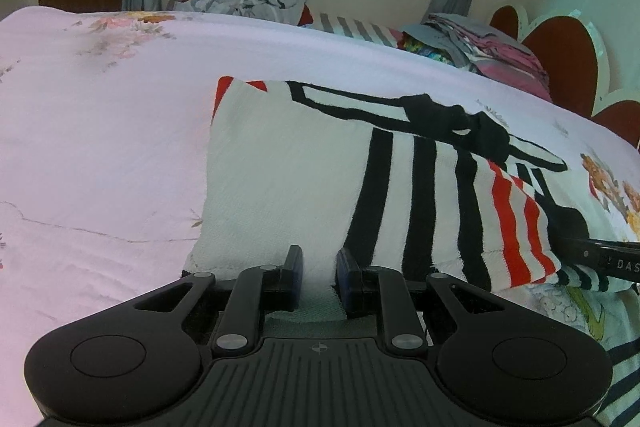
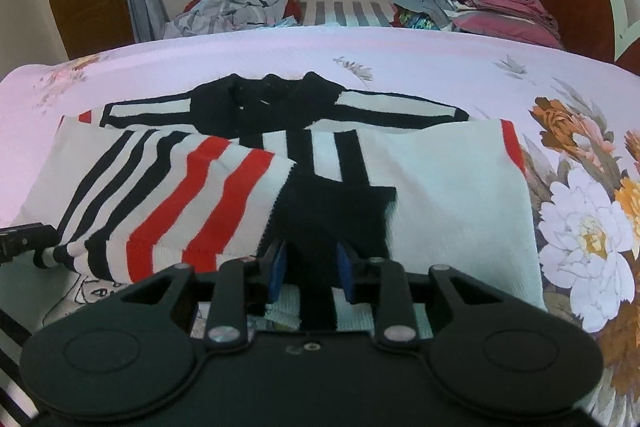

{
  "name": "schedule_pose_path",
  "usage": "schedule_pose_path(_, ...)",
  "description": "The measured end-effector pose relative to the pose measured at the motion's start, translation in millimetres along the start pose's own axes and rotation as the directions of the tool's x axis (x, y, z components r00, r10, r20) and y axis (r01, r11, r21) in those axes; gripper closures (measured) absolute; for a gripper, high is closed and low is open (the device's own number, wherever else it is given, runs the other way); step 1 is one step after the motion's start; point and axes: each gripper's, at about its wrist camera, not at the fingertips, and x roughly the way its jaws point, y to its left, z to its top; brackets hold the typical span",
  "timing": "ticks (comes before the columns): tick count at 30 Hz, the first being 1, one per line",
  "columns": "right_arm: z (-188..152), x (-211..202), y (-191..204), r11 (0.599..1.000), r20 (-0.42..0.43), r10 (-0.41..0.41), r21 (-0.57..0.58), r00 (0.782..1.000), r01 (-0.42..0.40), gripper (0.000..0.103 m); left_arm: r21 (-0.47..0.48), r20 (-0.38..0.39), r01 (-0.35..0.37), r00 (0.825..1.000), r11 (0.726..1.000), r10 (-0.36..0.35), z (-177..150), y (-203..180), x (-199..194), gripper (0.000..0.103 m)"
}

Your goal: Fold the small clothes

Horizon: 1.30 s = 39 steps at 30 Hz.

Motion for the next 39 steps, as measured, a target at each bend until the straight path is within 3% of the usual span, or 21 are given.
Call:
schedule_pose_path(10,8,-19,17,0.998,0.045,0.066,-0.015,0.997,-0.066,0.069,0.016,0.007,-0.028,1.0,0.999,0.028,0,-6,-13,0.084)
schedule_pose_path(15,0,-5,7,1.0,-0.026,0.028,0.008,0.999,-0.028,0.067,-0.019,-0.006,-0.024,1.0,1.0,0.024,-1,3,-10,0.084)
schedule_pose_path(21,-11,-38,6,0.996,0.01,0.083,-0.011,0.996,-0.083,0.065,0.032,0.015,0.003,1.0,0.999,-0.004,-8,-16,-39,0.084)
schedule_pose_path(30,-50,-62,43,0.976,-0.042,0.184,-0.113,0.982,-0.187,0.065,0.086,-0.045,0.084,0.996,0.993,-0.081,-50,-62,-62,0.084)
schedule_pose_path(34,-69,-65,46,0.967,-0.087,0.204,-0.136,0.975,-0.214,0.065,0.114,-0.068,0.07,0.996,0.991,-0.062,-68,-70,-67,0.084)
schedule_pose_path(39,-95,-78,39,0.959,-0.087,0.161,-0.222,0.983,-0.177,0.064,0.15,-0.057,0.026,0.998,0.988,-0.018,-94,-57,-80,0.084)
